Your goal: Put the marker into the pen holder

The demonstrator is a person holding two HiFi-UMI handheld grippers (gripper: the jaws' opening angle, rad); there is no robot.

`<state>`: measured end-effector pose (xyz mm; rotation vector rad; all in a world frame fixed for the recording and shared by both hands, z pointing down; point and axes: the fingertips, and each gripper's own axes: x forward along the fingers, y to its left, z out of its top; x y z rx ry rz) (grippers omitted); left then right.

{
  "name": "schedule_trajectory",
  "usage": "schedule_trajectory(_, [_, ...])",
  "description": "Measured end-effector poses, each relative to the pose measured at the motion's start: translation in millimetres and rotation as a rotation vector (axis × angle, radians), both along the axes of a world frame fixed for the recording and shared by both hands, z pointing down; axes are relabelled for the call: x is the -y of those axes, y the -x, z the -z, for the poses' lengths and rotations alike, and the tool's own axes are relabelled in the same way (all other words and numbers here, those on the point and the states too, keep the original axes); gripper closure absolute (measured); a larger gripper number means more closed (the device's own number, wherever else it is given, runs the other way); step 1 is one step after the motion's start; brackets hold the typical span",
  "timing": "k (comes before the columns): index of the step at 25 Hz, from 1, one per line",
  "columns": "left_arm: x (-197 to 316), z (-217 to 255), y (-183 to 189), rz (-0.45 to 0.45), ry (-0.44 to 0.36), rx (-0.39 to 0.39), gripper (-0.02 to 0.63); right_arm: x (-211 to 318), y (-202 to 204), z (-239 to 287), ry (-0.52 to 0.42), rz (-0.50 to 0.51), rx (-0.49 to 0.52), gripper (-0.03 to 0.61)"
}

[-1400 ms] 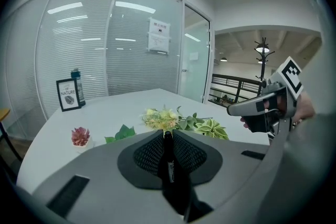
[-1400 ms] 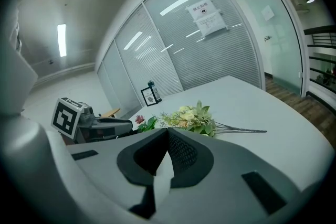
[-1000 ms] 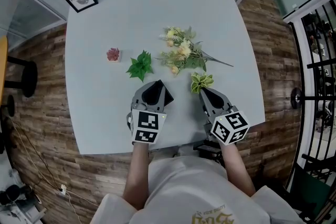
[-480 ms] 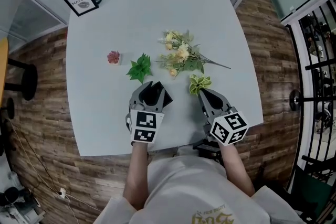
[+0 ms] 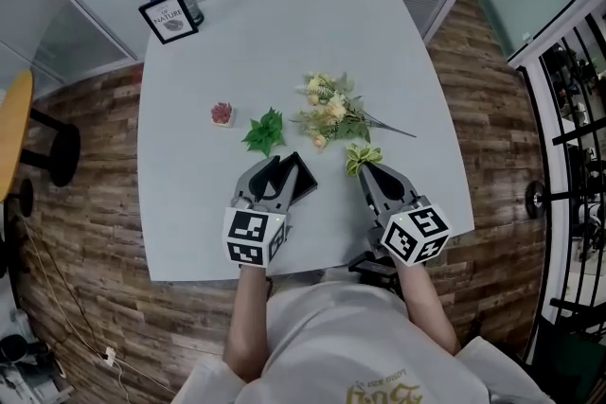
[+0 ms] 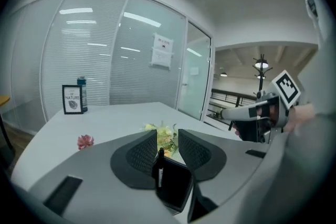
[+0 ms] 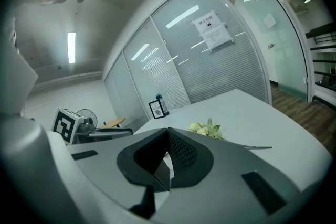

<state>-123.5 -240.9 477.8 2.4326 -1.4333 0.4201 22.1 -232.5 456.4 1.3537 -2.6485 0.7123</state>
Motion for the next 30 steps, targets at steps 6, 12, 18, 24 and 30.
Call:
schedule_trajectory(6, [-16.3,39.9,4.1,0.013,-0.081,-0.114,0.553,-11.7,2.6,21.4,-0.059,-0.004,-0.003,0.561])
schedule_trajectory(12, [-28.7,44.1,6.2,0.010,-0.073,-0.114,0.592,-21.8,5.5,32.2,-0.092,0.001,-0.012,0.561])
schedule_trajectory(18, [-36.3,46.1,2.6,0.000,-0.074,-0.117,0.594,-28.4,6.6,37.7,-0.106,0.008,-0.020,0.561])
schedule_trajectory(24, [-38.9,45.5,-1.9,-0.008,-0.062,-0.113,0.594,-32.1,3.5,39.1,-0.106,0.008,-0.020,0.561])
schedule_trajectory(30, [-38.7,43.5,-3.3,-0.008,-0.053,-0.109,0.594,-33.4,0.0,38.5,-0.107,0.011,-0.022,0.561])
